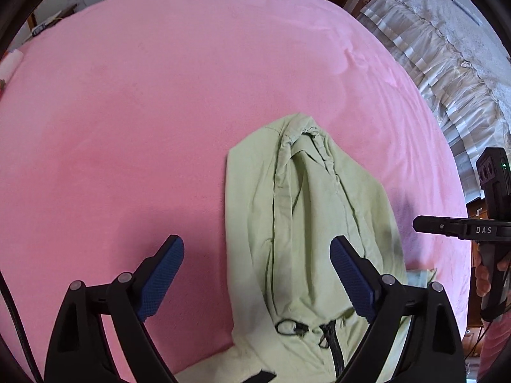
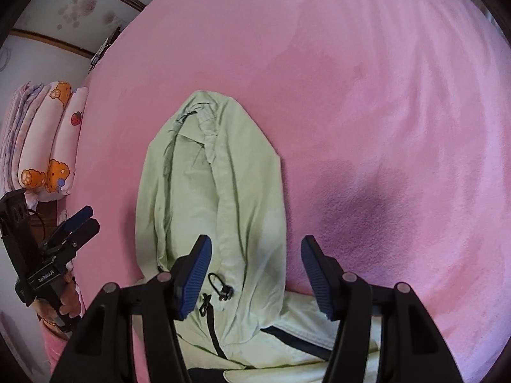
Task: Fold large clothes
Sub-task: 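Grasp the jacket hem with both grippers and lift it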
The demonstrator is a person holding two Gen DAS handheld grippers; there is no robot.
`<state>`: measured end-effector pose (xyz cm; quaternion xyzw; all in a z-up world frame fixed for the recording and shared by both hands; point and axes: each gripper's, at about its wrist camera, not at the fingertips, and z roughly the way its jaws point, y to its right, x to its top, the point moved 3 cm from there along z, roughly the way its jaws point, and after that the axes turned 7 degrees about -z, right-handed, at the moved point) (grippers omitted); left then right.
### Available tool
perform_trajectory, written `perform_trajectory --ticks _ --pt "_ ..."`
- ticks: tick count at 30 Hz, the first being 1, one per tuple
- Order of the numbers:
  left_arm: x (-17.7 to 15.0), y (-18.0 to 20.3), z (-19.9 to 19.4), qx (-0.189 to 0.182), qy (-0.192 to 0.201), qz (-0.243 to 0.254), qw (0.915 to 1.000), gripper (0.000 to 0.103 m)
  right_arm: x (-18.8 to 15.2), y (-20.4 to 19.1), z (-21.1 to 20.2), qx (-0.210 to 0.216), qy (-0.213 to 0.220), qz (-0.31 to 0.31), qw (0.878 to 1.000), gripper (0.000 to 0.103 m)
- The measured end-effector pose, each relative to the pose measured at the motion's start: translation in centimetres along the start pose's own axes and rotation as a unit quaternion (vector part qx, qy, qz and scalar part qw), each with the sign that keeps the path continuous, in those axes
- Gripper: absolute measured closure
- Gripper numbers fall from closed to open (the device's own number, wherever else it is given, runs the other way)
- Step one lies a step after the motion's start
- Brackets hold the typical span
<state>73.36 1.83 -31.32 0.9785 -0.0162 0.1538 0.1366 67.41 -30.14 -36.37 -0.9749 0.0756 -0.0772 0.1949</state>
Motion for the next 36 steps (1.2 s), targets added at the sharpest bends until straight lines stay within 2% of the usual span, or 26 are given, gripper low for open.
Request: perform_trajectory --ticks 2,4,9,12,16,18,21,23,28,32,36 --pt "0.1 -0.2 1.7 -0.001 -0.001 -0.007 1.0000 0.016 0.4 1.0 1.3 0.004 -0.001 -0.001 1.000 0.057" --pt "0.3 -0.4 3.1 -0.006 -0.007 -0.012 0.9999 0.021 0.7 1.5 2.5 0.008 -0.004 -0.012 1.000 0.064" --pt "0.8 -1.0 6.4 -0.008 -0.016 -0.022 0.9996 0.045 1.4 1.7 4.5 0.005 0.001 -0.055 0.998 0.067" --pt "0.7 -1.2 8.1 -0.013 -0.021 -0.038 0.9990 0.060 2.0 1.9 5.4 0.015 0.018 -0.058 0.998 0.075" --pt "0.6 -1.6 9.9 -0.017 -0.013 -0.055 0.9983 0.068 3.0 1.9 6.4 0.028 0.040 -0.064 0.997 0.078" --pt "0.7 -1.6 10.3 -0.026 -0.004 -0.064 0.9976 0.081 3.4 1.7 6.6 0.031 0.055 -0.069 0.996 0.086" --pt "0.7 -1.6 11.0 -0.033 0.000 -0.068 0.9971 0.092 3.7 1.8 7.1 0.035 0.064 -0.069 0.995 0.096" --pt "0.8 -1.3 11.1 -0.028 0.002 -0.064 0.9975 0.095 3.6 1.8 7.1 0.038 0.068 -0.066 0.995 0.100" --pt "0.9 -0.9 9.9 -0.039 0.014 -0.076 0.9963 0.099 3.4 1.8 5.8 0.047 0.083 -0.070 0.993 0.101" --pt "0.8 0.0 7.6 -0.076 0.040 -0.088 0.9924 0.100 3.1 0.4 3.9 0.053 0.113 -0.086 0.988 0.102" --pt "0.2 1.5 4.7 -0.092 0.075 -0.079 0.9899 0.100 2.3 -1.2 1.2 0.064 0.143 -0.107 0.982 0.102"
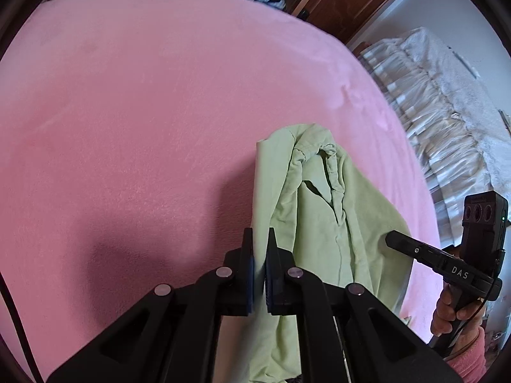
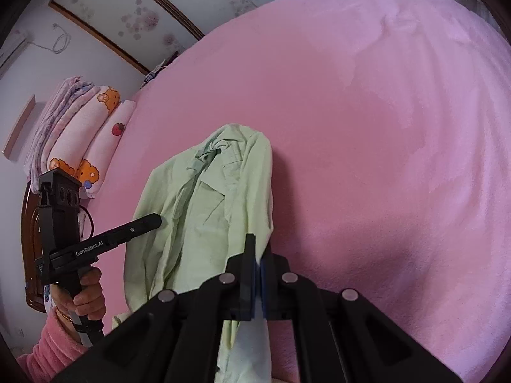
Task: Fold large clothes
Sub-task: 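Grasp the jacket hem with both grippers and lift it, then fold the hem up over the jacket body toward the hood with both grippers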
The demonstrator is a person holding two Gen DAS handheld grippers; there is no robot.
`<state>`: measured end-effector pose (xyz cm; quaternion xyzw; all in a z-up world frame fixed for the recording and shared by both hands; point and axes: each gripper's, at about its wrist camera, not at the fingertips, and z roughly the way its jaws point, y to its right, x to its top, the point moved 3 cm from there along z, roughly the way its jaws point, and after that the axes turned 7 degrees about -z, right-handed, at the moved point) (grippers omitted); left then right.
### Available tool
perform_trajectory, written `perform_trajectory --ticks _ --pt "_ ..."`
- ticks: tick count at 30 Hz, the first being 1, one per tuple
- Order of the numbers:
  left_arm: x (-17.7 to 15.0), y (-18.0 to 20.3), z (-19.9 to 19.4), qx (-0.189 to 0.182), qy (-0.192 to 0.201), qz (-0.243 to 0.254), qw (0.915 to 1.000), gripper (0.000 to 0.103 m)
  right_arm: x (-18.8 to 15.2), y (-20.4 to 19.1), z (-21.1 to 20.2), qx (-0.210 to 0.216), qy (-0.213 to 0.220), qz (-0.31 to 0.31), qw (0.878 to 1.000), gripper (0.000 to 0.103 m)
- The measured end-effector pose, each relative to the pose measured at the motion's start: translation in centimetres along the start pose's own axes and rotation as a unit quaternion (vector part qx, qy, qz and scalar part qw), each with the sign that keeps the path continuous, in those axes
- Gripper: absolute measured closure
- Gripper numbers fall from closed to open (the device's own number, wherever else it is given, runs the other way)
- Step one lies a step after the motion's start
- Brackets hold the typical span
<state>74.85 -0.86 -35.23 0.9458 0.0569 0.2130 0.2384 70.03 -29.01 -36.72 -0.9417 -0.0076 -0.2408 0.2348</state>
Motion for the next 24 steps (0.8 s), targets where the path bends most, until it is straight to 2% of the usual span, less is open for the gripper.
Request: perform_trajectory --ticks 4,8,15,20,24 --pt "-0.8 1.6 -3.7 -0.024 0.030 0.026 0.9989 0.100 0.0 -2.2 -3.0 0.013 0.022 -0.030 0.999 0.102" --pt "-2.2 3.6 -7.9 -0.050 0.064 0.074 0.9939 0.100 -0.8 -4.2 -6.3 0.024 0.039 -0.054 0.997 0.102" --pt "-6.8 4.8 -12.5 -0.092 0.078 0.129 0.9843 0.100 -4.5 -6.6 -10.9 0.045 0.067 -0.111 0.990 0.102" --pt "-10.0 3.2 -14.0 -0.128 0.079 0.116 0.9818 0.100 -8.1 -7.8 -13.1 0.073 0.081 -0.145 0.983 0.102" --pt "-12.4 1.4 -14.6 -0.145 0.070 0.104 0.9815 0.100 -10.7 -8.4 -13.9 0.090 0.073 -0.165 0.980 0.102"
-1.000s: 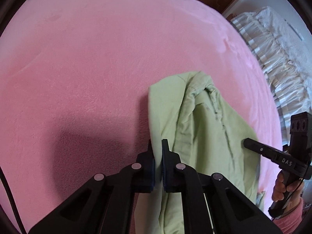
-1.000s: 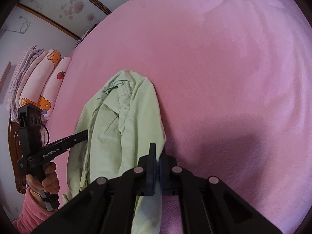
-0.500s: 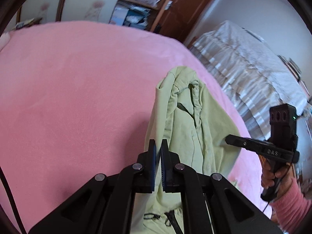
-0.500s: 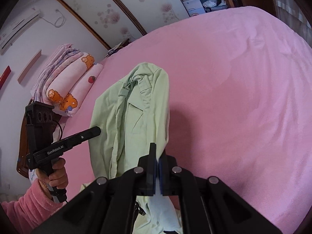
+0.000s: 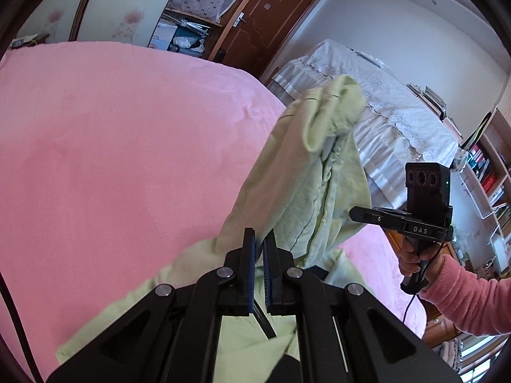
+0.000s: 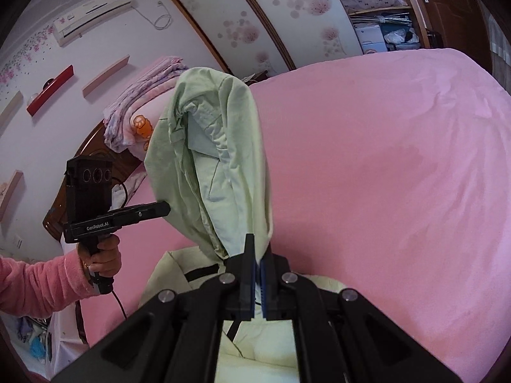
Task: Fold large clothes
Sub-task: 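Fold the hem up over the jacket body toward the hood with both grippers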
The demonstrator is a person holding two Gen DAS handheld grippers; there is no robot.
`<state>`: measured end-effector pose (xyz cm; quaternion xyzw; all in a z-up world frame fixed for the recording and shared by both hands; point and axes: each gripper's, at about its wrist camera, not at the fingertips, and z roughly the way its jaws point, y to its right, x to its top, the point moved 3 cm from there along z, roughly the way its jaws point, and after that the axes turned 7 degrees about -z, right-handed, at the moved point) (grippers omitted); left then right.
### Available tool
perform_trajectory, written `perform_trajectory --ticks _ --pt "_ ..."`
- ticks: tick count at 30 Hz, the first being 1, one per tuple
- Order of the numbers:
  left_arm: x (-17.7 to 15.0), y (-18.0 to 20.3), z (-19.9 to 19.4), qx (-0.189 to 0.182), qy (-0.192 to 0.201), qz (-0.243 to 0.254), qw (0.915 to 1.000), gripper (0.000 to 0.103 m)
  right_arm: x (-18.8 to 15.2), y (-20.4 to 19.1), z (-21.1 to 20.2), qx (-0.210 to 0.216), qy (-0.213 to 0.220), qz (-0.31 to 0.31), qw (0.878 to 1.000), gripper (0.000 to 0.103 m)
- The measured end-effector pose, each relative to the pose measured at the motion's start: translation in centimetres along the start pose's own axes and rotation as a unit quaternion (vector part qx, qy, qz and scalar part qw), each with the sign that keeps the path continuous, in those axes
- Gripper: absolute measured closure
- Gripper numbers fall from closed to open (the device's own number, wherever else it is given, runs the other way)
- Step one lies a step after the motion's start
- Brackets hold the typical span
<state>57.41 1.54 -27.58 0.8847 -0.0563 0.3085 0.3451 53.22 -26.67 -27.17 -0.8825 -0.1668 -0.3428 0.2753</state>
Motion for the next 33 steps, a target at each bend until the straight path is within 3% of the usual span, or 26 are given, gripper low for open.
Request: perform_trajectory --ticks 4,11,17,21,26,33 --pt "-2.1 0.3 0.0 -0.004 -0.022 0.013 0.9997 0.101 -2.1 -1.5 -0.5 0.007 -0.019 -0.023 1.000 0.102" --pt "-6.8 0.8 0.8 0.012 -0.101 0.046 0.9938 0.101 -6.3 -3.4 -0.5 0.015 -0.072 -0.043 0.996 0.102" --pt "-9.8 0.6 3.2 0.046 -0.162 0.063 0.9837 0.101 -9.0 -4.3 0.9 0.020 -0.128 -0.061 0.990 0.101" --pt "-12.2 0.8 4.9 0.069 -0.206 0.088 0.9722 0.101 -10.3 -4.5 2.1 0.010 -0.167 -0.084 0.982 0.101" --pt "-14.0 1.5 5.8 0.096 -0.222 0.112 0.9639 0.100 -12.0 -5.8 3.9 -0.021 -0.218 -0.126 0.968 0.098" --pt "-13.8 1.7 5.7 0.140 -0.229 0.128 0.9548 0.098 -12.0 -5.0 3.8 -0.031 -0.212 -0.088 0.973 0.096"
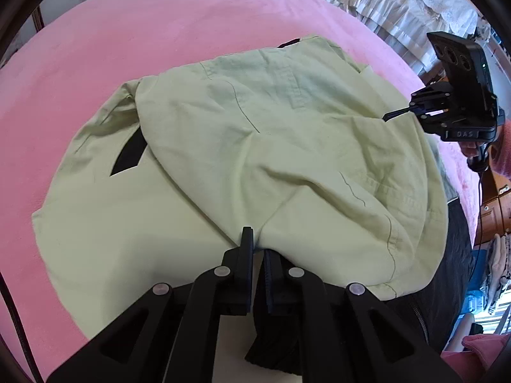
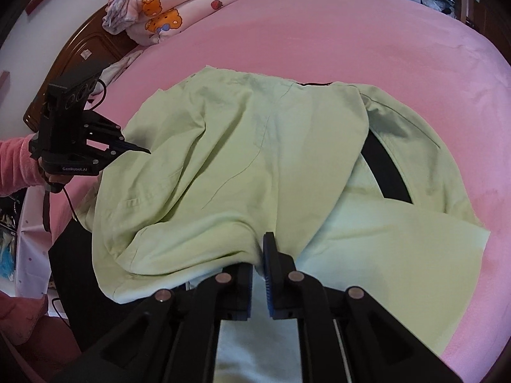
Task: Fold large clothes
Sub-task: 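Fold the hem up over the jacket body toward the hood with both grippers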
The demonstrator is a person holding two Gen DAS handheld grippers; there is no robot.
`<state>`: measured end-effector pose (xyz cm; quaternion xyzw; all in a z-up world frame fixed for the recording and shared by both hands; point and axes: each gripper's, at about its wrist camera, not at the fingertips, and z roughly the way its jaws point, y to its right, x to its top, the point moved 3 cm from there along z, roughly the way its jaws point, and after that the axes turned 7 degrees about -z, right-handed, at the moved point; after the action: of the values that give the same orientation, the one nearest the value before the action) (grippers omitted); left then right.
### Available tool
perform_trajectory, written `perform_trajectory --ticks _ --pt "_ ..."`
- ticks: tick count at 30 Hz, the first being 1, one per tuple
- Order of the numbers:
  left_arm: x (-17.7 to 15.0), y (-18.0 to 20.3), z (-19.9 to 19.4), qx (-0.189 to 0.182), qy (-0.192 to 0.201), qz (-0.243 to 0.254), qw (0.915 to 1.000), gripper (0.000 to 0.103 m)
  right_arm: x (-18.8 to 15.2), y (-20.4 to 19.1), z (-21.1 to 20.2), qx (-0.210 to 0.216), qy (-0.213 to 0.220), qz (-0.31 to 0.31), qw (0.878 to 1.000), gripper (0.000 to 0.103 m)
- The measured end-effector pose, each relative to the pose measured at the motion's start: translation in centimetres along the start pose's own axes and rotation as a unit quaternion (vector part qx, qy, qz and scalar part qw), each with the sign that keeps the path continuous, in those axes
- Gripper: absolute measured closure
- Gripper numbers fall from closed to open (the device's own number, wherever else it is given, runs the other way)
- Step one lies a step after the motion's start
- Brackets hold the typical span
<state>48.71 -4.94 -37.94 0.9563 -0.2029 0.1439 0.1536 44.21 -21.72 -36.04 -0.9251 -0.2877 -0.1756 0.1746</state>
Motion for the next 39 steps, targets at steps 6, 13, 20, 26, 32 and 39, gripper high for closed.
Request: perform_trajectory --ticks 6,13,20,26,32,39 --pt "-1.7 -1.5 -1.1 0.012 -0.026 -0.009 0.9995 0.085 -1.6 -0.1 -1.0 -0.004 0.002 0.016 1.000 0.095" --pt "-3.7 -2.3 -3.2 0.023 -0.028 -0.061 0.9975 0.080 -2.0 -0.2 -2.6 -0.005 0.005 0.047 0.999 0.093" --pt "-5.6 -2.7 -5.1 0.003 -0.004 -0.192 0.9814 0.043 -3.6 0.0 -4.7 0.000 0.009 0.127 0.992 0.070" --pt "-7.1 -1.8 -3.6 -0.037 0.009 -0.322 0.9461 0.042 -5.9 0.8 -5.7 0.022 0.056 0.270 0.961 0.066" --pt "-7.5 -0.4 -0.3 -0.050 0.020 -0.394 0.9175 0.043 -7.8 1.4 -3.5 0.035 0.073 0.358 0.930 0.066" --pt "-7.7 0.4 1.7 -0.061 0.011 -0.432 0.8996 0.081 -8.8 1.6 -0.7 0.059 0.077 0.412 0.906 0.066"
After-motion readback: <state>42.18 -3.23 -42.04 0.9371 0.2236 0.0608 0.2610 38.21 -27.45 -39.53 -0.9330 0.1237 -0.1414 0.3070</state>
